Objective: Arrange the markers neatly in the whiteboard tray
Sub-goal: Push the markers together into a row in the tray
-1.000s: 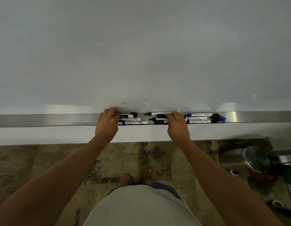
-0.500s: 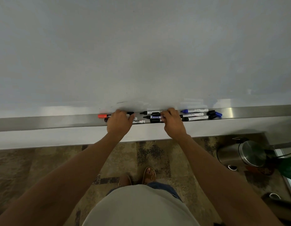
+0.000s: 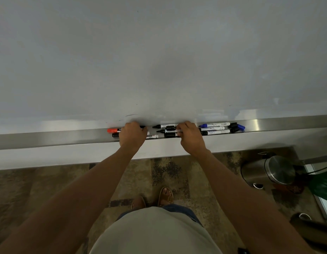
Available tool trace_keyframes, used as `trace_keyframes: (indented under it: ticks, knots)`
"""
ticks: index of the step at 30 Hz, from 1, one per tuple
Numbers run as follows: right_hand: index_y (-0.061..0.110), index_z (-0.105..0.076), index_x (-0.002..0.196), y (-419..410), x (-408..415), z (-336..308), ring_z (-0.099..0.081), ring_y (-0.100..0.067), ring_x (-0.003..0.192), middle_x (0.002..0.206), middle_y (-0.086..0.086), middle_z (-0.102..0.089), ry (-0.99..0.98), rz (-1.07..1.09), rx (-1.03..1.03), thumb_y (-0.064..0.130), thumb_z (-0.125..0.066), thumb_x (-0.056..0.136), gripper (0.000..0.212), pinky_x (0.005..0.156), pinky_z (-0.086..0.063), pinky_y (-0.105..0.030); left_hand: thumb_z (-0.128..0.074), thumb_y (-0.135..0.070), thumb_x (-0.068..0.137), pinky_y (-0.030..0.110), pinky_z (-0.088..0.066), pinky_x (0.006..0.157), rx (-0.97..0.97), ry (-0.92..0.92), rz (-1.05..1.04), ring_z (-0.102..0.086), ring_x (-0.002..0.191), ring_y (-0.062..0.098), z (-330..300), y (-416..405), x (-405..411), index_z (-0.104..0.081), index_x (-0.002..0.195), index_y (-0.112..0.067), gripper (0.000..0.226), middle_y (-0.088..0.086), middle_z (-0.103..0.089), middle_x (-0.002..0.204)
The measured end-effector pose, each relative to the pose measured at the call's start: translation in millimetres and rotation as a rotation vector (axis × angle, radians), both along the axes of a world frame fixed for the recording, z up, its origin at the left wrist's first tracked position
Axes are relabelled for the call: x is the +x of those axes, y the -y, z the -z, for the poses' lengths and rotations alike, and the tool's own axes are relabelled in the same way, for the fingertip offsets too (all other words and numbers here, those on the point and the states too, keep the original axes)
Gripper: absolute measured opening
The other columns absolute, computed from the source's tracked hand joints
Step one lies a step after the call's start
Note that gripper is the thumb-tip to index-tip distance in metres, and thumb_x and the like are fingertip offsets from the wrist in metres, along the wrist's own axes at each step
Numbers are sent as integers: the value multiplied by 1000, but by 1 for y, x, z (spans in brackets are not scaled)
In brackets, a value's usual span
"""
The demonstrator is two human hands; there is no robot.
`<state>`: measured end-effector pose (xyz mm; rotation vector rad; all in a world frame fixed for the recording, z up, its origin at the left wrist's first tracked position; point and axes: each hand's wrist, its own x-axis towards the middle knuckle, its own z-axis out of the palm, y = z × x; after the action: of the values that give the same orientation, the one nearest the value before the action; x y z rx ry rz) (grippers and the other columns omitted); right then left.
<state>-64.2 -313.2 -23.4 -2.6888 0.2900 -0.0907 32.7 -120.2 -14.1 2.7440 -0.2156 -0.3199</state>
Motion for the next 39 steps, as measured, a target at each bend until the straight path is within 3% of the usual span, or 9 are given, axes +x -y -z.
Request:
trace_keyframes:
  ticks: [2,6,15,18,21,25,31,39]
  knots:
    - [1,-63,109,1,1,-1,-54,-36,96,105,-19,-60,-18,-14,-9,-6,-58,83,27,82,-46,-46,-60,-38,84,29,-34,51,-24,-3,-5,-58,62,34,3,-1,0,-45,54,-11,43,0,-40,50]
    - [-1,-63,109,4,4,-2,-49,-36,100,106,-20,-55,-42,-37,-12,-4,-59,84,26,85,-43,-42,-59,-41,83,28,-37,54,-83,65,38,-63,68,34,7,-1,-1,-69,78,-10,33,9,-66,67]
    - [-2,-63,109,4,0,-6,-50,-37,100,107,-21,-56,-22,-64,-17,-6,-55,86,25,85,-43,-44,-65,-31,80,20,-40,53,-338,67,86,-60,57,13,2,4,-10,-70,78,-14,18,-5,-63,59]
    - [0,-62,111,4,-3,-9,-50,-36,99,107,-21,-58,-11,-71,-29,-3,-53,89,24,85,-43,-44,-67,-27,79,5,-37,52,-445,37,51,-57,56,2,0,5,-13,-69,80,-15,12,-8,-64,63]
    - [1,-62,111,4,-5,-11,-51,-36,98,106,-20,-59,10,-57,-31,-1,-52,90,23,84,-42,-44,-70,-24,78,-1,-38,52,-547,-13,-10,-58,57,-4,-1,4,-14,-67,83,-16,10,-12,-63,66]
    - [0,-61,112,2,-10,-11,-52,-35,97,105,-20,-61,13,-41,-12,-1,-51,92,23,85,-42,-42,-74,-18,73,0,-39,51,-620,-80,-46,-59,57,-9,-1,2,-14,-64,81,-16,12,-16,-62,64]
    - [0,-60,116,-3,-16,-11,-53,-36,101,108,-21,-62,48,-8,67,1,-52,94,23,88,-44,-43,-77,-10,70,11,-49,54,-765,-194,-47,-67,66,9,0,-2,-15,-58,83,-26,29,-1,-66,81]
    - [0,-60,113,-5,-18,-27,-54,-33,93,103,-20,-61,127,-37,109,6,-49,97,21,80,-43,-38,-71,1,71,10,-47,53,-781,-123,109,-64,63,-1,-4,-6,-18,-56,86,-32,39,-11,-61,81]
